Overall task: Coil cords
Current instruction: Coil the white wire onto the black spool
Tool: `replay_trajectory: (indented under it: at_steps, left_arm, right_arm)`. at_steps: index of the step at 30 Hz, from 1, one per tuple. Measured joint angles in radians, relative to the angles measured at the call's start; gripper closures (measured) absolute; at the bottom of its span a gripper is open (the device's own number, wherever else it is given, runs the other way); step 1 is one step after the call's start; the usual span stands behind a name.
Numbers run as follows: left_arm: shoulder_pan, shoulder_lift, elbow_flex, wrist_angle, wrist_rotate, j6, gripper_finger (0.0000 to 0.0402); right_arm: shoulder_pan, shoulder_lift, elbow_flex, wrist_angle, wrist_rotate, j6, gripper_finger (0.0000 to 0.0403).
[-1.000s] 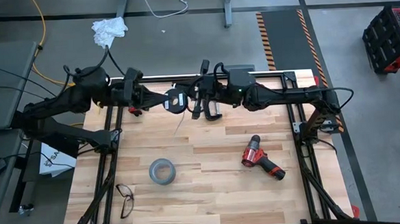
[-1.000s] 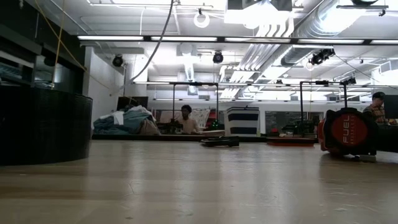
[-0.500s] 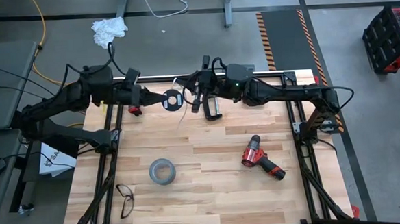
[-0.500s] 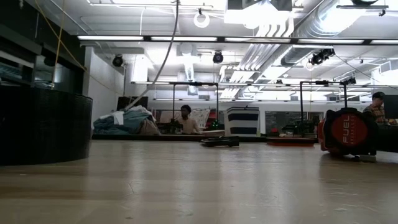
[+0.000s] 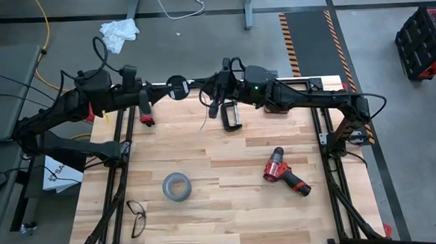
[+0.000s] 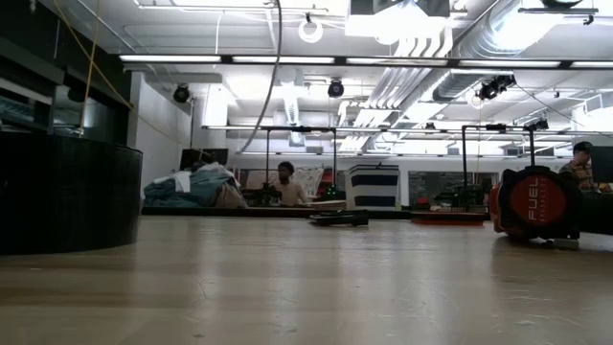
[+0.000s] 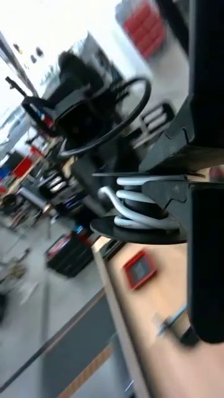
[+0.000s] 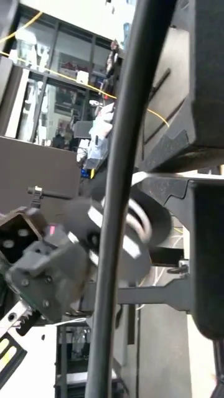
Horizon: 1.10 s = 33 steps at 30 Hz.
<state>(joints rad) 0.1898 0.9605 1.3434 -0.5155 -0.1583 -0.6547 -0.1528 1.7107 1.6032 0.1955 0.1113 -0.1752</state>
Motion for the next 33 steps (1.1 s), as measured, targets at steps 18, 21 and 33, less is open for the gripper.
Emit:
replay_trajectory:
  at_steps: [18,21,33]
  left_arm:
    - [-0.001,0.041,-0.002,0.194,-0.06,0.331,0.0398]
    - [-0.001,0.044,-0.002,0.226,-0.061,0.35,0.0398]
    - [-0.014,0.041,0.002,0.335,-0.069,0.352,0.0398]
  right_arm:
    - [0.009,-0.001,0.002,-0.048,0.0,0.048,0.04]
    - [0.009,-0.002,0.002,-0.048,0.0,0.062,0.039]
    - [0.007,0.001,-0.002,-0.076,-0.004,0.173,0.036]
